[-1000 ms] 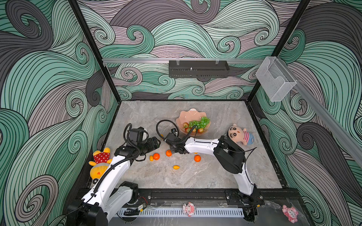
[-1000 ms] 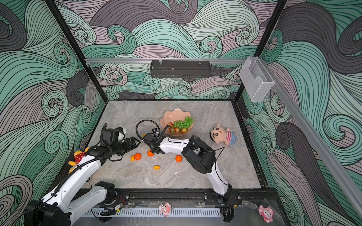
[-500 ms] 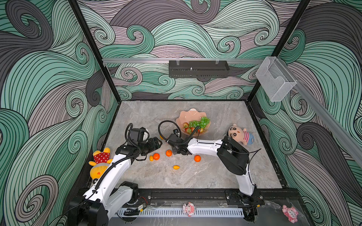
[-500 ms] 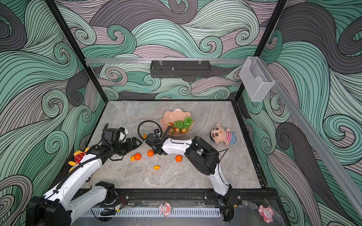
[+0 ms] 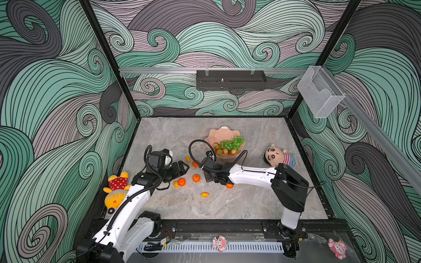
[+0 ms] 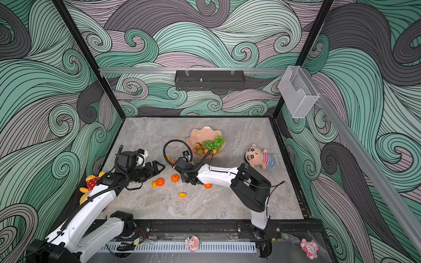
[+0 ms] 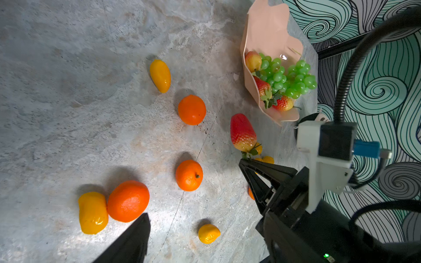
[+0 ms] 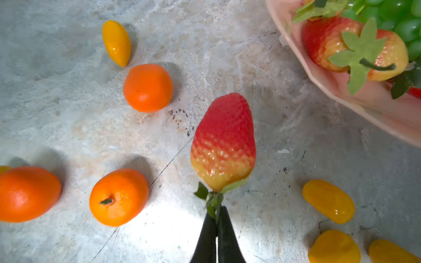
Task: Arrange fruit in a fruit bowl
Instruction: Pick up the fruit from the center of the table, then place the fruit in the fruit bowl.
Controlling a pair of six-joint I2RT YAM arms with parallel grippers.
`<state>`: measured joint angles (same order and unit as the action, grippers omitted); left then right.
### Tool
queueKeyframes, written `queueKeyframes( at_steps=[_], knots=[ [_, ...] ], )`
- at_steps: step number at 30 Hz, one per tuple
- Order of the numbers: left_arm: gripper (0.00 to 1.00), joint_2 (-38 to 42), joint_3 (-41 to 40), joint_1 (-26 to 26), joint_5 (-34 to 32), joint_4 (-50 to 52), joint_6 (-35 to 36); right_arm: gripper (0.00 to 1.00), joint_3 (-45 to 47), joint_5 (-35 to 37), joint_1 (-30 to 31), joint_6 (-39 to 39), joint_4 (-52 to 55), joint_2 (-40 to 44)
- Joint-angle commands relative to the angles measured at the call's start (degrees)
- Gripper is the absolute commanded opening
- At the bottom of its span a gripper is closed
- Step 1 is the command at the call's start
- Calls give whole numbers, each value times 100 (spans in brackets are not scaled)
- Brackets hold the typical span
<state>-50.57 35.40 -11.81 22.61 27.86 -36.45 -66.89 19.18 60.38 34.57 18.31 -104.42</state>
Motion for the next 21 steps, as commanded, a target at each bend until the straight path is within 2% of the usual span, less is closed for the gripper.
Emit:
queueKeyframes(
  at_steps=[1, 10, 21],
  knots=[
    [81, 160, -98, -81, 128, 31, 10, 0, 420, -308, 57, -56, -317, 521],
    [81, 298, -255, -422, 121, -233, -117, 0, 1553, -679, 79, -495, -592, 1836],
    [81, -66, -86, -1090, 25, -719, -171, 0, 1876, -688, -93, -1162, -44, 2961]
  ],
)
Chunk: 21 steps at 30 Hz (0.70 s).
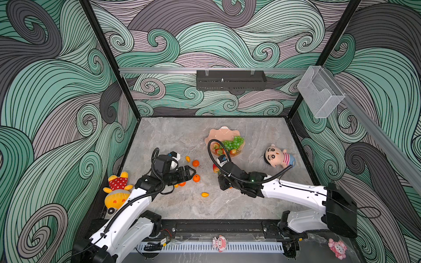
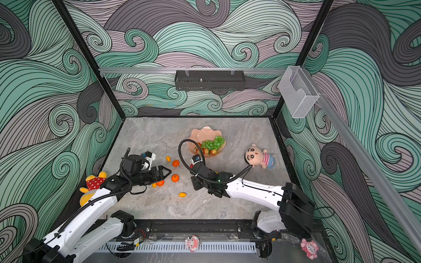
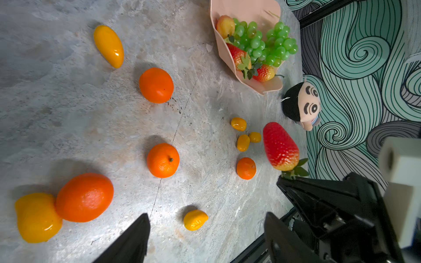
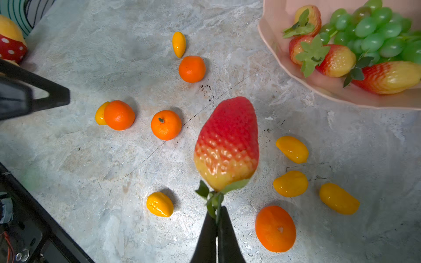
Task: Arrange fruit in a fruit bowl
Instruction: Place the fruit in the fruit bowl.
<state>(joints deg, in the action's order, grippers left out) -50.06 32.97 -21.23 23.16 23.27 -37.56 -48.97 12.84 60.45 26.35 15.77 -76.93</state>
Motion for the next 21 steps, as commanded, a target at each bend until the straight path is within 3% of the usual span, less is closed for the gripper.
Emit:
queueKeyframes(
  at_steps=[1, 9, 21],
  knots=[
    [81, -185, 204, -227, -64, -310, -65, 0, 82, -138, -177, -486, 244, 313],
    [81, -960, 863, -598, -180, -594, 70, 0, -185, -1136, -1123, -1562, 684, 631],
    [82, -2139, 1714, -654, 69, -702, 514, 0, -821, -2611, -2707, -2444, 1108, -180]
  ],
)
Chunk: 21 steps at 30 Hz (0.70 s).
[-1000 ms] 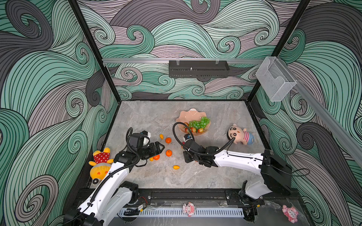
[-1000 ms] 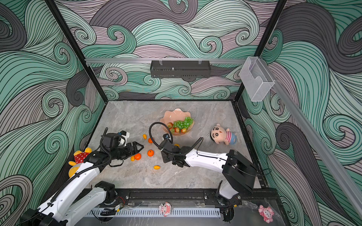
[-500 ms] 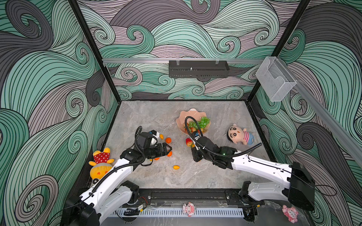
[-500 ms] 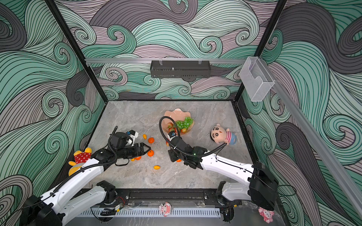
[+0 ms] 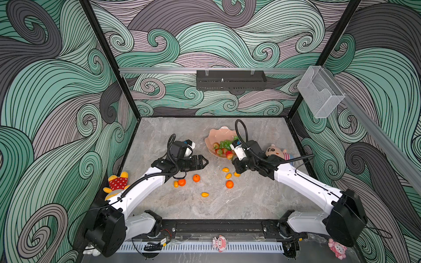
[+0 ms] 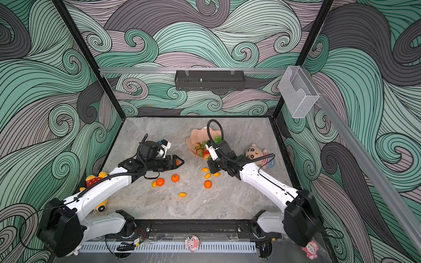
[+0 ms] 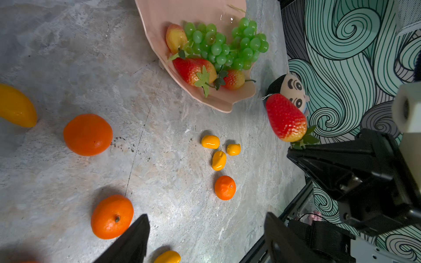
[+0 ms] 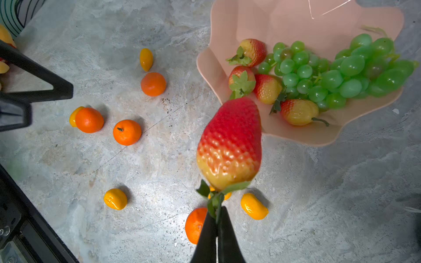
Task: Arrange fruit in a fruit bowl
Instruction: Place the fruit in the fruit bowl.
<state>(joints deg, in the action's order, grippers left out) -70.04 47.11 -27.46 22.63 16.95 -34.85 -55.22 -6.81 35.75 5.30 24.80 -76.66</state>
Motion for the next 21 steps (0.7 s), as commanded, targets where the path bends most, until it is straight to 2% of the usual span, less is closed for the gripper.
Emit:
queueKeyframes(
  at_steps=[1, 8, 15, 21],
  knots=[
    [82, -244, 406, -22, 142, -29, 292, 0, -279, -868, -375, -407, 228, -318],
    [82, -927, 997, -14, 289, -12, 469, 0, -832, -1937, -1079, -794, 349, -1108],
    [82, -1459, 1297, -5, 305, -91, 530, 0, -1131, -2174, -1219, -873, 351, -1720],
    [82, -1593, 1302, -5, 347, -96, 540, 0, -1389, -2121, -1217, -893, 412, -2185]
  ],
)
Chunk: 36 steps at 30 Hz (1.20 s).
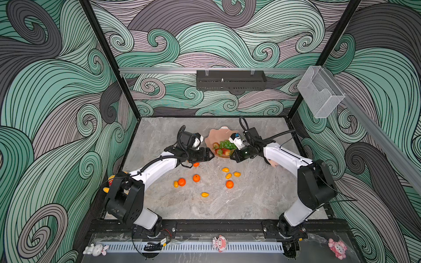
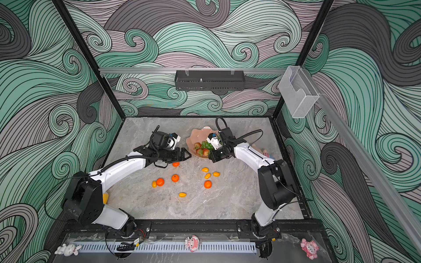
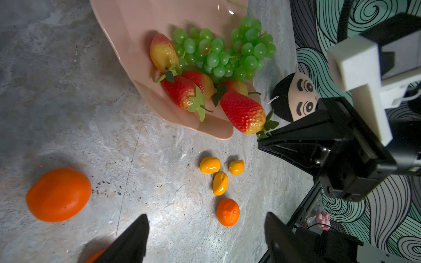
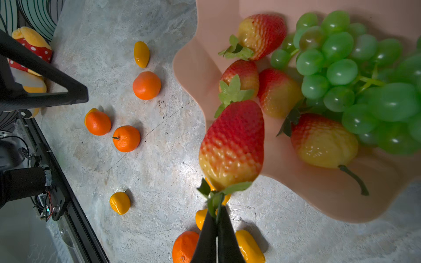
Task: Arrange fruit in a fruit bowl
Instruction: Place the fruit in the fruit bowl.
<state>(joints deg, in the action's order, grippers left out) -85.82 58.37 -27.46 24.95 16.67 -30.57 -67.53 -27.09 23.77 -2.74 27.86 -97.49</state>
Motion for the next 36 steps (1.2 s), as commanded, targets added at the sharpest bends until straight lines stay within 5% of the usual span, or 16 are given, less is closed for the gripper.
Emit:
queueKeyframes(
  at_steps=[1, 10, 21, 29, 36],
  knots=[
    [82, -6, 160, -9, 109, -67, 112, 0, -179, -78, -20, -73, 90, -159],
    [82, 86, 96, -5, 28, -23, 95, 0, -390, 147, -19, -33, 223, -516],
    [82, 303, 24, -33, -235, 216, 12, 17, -336, 590, -17, 28, 295, -261],
    [82, 1049, -265, -167, -658, 474, -60, 24, 98, 957, -13, 416, 122, 526],
    [82, 1880, -898, -585, -1113, 641, -322, 24, 1372, 1375, 170, 1484, -530, 1660]
  ],
)
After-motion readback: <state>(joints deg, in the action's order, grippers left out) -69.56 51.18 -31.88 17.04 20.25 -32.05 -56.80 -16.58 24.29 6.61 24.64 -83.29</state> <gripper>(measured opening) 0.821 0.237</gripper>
